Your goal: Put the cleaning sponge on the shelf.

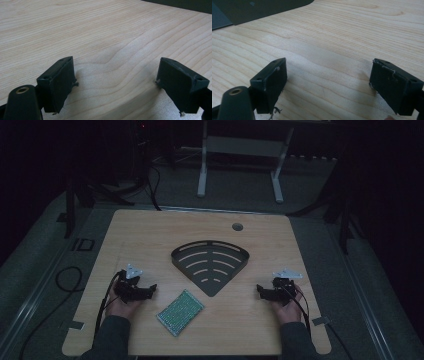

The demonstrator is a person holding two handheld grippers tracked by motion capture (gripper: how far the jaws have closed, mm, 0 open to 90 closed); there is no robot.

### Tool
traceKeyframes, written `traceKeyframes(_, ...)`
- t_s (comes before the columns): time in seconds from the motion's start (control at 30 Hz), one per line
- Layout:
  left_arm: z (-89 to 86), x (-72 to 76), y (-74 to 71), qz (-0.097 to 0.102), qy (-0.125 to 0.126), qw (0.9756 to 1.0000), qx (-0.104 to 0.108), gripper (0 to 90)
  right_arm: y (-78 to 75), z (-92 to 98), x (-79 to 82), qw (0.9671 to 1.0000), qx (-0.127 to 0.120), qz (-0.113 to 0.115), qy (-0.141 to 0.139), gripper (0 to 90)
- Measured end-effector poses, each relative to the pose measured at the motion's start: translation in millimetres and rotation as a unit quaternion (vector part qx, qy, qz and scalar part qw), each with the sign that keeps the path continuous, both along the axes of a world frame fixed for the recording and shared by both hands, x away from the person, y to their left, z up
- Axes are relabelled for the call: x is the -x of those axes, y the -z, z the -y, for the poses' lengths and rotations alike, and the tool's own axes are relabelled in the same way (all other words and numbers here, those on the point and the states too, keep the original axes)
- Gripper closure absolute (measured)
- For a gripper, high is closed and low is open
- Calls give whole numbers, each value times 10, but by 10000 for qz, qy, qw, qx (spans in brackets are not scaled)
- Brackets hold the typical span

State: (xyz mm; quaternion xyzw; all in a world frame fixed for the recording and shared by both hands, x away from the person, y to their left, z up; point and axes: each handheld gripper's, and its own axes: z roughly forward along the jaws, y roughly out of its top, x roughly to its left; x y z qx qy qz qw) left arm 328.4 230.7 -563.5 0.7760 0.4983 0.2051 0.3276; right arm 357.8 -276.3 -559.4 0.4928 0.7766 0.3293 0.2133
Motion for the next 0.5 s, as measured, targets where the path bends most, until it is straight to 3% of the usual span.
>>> traceKeyframes(0.13, -6, 8, -2, 25, -48, 10000, 12, 174, 0, 0, 0, 10000, 1, 0, 0, 138)
traceKeyframes(0.33, -30, 33, -14, 82, -73, 9999, 45, 276, 0, 0, 0, 10000, 0, 0, -1, 139)
traceKeyframes(0.5, -29, 50, -40, 36, -79, 10000, 33, 411, 0, 0, 0, 10000, 1, 1, 0, 139)
